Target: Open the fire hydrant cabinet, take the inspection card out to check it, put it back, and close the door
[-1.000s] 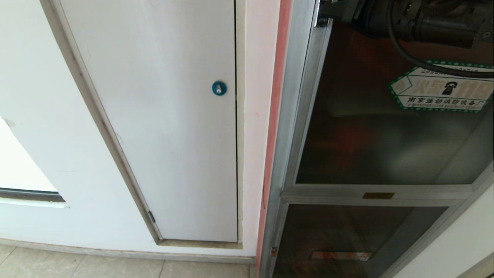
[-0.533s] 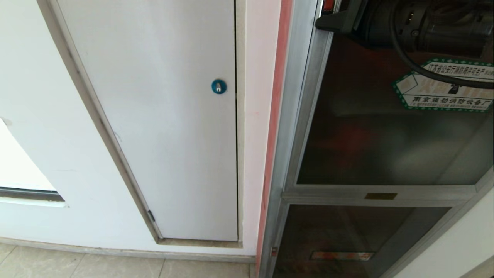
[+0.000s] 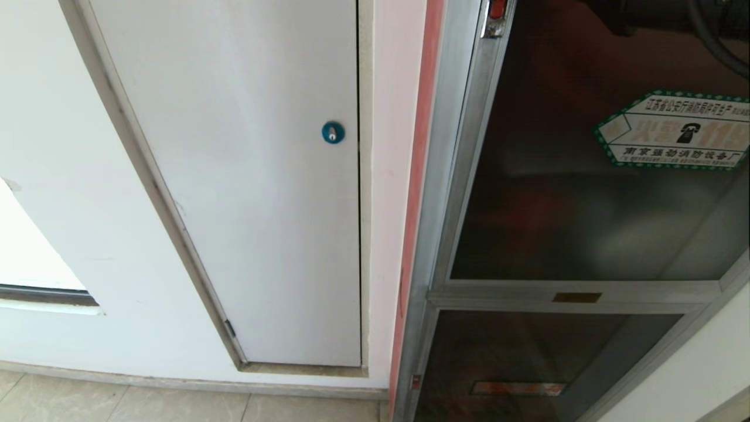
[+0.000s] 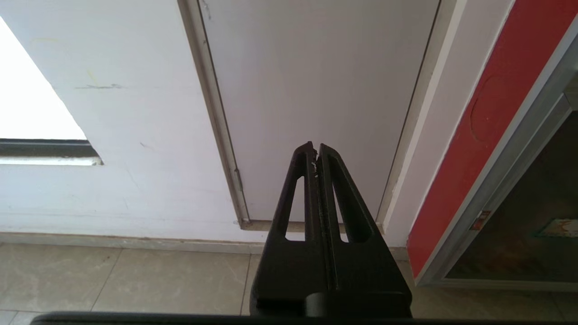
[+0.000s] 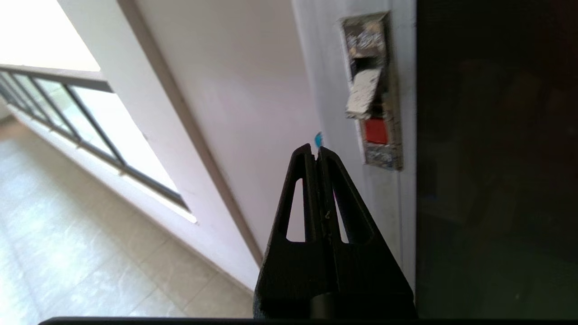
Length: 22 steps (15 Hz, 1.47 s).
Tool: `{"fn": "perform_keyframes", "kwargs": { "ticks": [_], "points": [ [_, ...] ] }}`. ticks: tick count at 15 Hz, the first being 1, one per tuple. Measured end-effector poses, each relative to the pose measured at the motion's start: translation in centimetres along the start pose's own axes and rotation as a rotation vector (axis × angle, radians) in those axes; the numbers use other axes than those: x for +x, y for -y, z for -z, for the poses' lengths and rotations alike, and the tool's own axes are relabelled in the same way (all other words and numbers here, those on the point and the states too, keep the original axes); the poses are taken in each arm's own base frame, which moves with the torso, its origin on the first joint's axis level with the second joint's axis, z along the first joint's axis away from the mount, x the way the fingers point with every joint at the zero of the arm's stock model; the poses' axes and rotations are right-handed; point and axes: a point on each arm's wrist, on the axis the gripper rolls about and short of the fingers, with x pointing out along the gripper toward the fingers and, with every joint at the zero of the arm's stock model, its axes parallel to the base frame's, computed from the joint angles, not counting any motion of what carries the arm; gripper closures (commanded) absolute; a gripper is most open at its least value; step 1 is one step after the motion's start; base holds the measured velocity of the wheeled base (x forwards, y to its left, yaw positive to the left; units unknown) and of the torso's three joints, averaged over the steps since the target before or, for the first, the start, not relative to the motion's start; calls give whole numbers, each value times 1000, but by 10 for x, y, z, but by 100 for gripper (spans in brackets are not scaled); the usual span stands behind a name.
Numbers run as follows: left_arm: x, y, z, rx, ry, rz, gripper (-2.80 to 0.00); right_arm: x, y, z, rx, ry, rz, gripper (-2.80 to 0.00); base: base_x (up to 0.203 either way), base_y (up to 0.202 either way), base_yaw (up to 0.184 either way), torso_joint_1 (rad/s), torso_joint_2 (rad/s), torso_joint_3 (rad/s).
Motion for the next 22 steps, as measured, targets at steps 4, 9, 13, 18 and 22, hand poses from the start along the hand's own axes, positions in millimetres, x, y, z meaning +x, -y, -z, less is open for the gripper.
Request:
{"fn": "perform_keyframes", "kwargs": {
  "ticks": [4,9,13,18,22],
  "points": [
    [0,0,0,0,0,0,0,-5,-16,-14,-4,76,53,0,0,0,0,0,0,0],
    [0,0,0,0,0,0,0,2,-30,-12,-29,37,86,0,0,0,0,0,0,0],
    [0,0,0,0,0,0,0,5,-31,-10,-27,24,86,0,0,0,0,0,0,0],
    [0,0,0,0,0,0,0,7,-30,-9,-25,20,64,0,0,0,0,0,0,0],
    [0,0,0,0,0,0,0,10,-17,-8,-11,-1,16,0,0,0,0,0,0,0]
  ]
}}
